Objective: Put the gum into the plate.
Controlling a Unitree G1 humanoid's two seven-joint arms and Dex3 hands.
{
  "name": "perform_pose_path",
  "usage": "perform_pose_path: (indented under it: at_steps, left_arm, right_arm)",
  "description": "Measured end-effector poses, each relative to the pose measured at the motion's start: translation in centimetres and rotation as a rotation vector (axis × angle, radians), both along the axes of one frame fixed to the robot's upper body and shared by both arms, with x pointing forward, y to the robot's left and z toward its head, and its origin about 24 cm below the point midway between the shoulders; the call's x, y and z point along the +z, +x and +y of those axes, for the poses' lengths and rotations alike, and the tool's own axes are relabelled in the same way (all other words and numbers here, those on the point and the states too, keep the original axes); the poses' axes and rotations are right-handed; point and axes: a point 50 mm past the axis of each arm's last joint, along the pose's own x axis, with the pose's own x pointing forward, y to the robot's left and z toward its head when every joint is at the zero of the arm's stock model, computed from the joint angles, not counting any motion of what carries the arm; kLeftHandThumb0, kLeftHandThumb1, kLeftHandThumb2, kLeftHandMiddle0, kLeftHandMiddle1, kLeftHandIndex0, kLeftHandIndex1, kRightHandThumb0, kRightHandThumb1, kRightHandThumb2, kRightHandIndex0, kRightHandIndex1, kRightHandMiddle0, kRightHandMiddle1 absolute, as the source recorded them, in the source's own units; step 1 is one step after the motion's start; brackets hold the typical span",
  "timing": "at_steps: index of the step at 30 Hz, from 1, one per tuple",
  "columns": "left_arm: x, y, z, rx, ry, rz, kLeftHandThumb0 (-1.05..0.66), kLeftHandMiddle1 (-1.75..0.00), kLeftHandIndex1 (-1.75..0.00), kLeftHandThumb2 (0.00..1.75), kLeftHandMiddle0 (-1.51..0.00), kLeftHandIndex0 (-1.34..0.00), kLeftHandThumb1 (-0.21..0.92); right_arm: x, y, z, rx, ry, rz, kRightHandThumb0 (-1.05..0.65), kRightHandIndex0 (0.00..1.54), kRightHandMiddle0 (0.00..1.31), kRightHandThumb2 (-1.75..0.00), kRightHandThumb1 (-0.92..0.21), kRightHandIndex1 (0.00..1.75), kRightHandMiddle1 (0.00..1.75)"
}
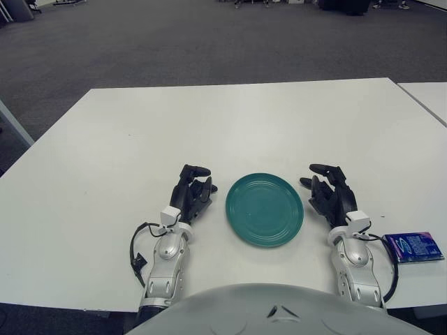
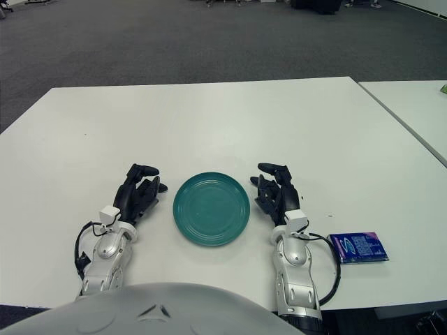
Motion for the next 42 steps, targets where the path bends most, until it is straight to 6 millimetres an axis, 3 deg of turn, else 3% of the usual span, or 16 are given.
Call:
perform_pose_path:
  at_steps: [28, 33, 42]
  left_arm:
    - [0.0, 0.2, -0.1, -0.005, 0.001, -0.005, -0.36, -1.6, -1.75, 0.52, -0.49, -0.2, 0.92]
    - [0.1, 0.2, -0.2, -0.007, 0.004, -0.012, -0.36, -1.66, -1.75, 0.52, -0.46, -0.2, 0.92]
    - [0.3, 0.3, -0.5, -0.019, 0.018, -0.019, -0.36, -1.66, -1.75, 0.52, -0.43, -0.2, 0.92]
  right_arm:
    - [0.4, 0.1, 0.0, 0.003, -0.016, -0.004, -0.54, 0.46, 0.14, -0.77, -0.92, 0.78, 1.15]
    - [2.7, -0.5, -0.3, 0.028, -0.101, -0.031, -0.58, 0.44, 0.07, -0.68, -0.92, 0.74, 1.11]
    - [8.9, -1.5, 0.0, 0.07, -0.494, -0.282, -0.68, 0.37, 0.04, -0.58, -0.92, 0.66, 1.09]
